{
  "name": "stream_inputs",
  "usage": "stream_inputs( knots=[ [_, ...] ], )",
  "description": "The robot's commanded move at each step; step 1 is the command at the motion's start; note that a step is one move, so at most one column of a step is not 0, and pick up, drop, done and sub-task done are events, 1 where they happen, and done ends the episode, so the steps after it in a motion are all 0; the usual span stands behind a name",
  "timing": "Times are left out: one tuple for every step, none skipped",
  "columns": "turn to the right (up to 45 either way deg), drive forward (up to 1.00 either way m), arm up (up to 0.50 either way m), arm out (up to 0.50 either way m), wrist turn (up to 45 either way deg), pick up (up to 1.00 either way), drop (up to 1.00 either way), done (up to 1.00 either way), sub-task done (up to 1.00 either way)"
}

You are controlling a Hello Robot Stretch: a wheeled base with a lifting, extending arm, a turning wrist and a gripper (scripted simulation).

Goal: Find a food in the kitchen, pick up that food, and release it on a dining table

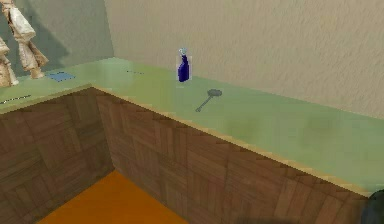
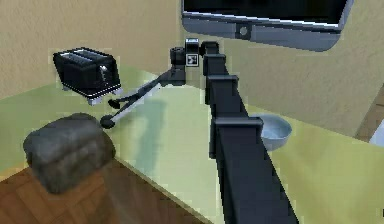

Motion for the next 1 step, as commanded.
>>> stream_inputs(
  knots=[
    [0.0,0.00,0.00,0.00,-30.0,0.00,0.00,0.00,0.00]
  ],
)
